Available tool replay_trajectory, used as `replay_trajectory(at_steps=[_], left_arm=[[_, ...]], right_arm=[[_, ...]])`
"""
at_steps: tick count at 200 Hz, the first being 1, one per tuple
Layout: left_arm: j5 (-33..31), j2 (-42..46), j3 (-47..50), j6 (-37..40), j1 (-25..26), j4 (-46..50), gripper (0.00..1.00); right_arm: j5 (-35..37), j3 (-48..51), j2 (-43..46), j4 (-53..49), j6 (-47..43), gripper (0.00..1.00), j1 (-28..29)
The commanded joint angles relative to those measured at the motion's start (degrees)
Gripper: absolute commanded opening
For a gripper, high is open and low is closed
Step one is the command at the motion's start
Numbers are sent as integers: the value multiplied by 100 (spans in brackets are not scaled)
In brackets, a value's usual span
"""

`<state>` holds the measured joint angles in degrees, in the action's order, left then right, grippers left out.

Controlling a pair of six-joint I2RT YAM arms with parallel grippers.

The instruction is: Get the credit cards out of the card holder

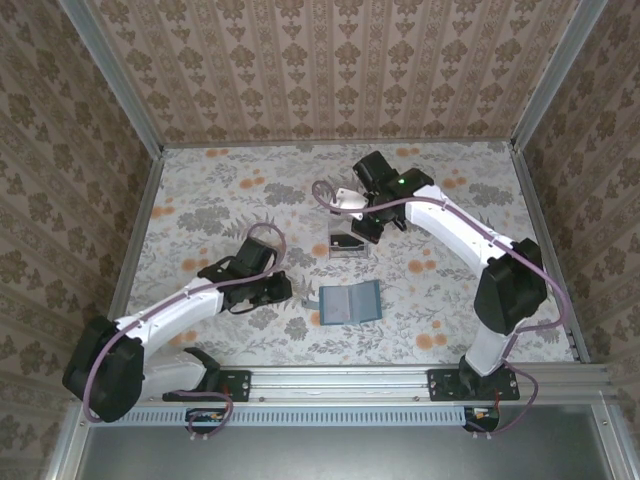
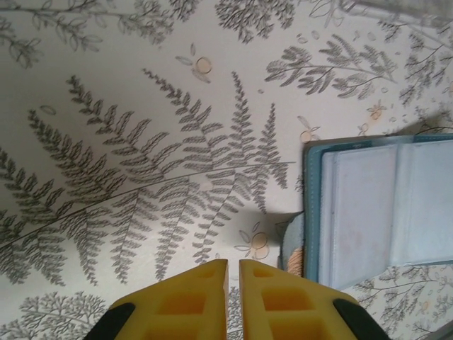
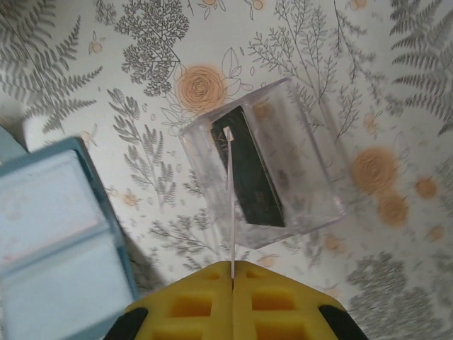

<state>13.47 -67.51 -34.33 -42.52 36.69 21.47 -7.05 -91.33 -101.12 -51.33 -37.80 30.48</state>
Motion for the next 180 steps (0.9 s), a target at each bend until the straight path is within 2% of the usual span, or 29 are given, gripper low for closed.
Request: replay_trajectory(at_steps=[1,110,180], left_arm=[[-38,119,118,-96,-77,130,13],[32,10,136,-65,-259,165,13],[93,18,239,-34,-441,160,13]], right_arm=[[106,-570,-415,-706,-1179,0,-56],[159,-3353,-2637,-2263,-2089,0,-108],[362,-4299,-3496,-2811,-2362,0,-172]])
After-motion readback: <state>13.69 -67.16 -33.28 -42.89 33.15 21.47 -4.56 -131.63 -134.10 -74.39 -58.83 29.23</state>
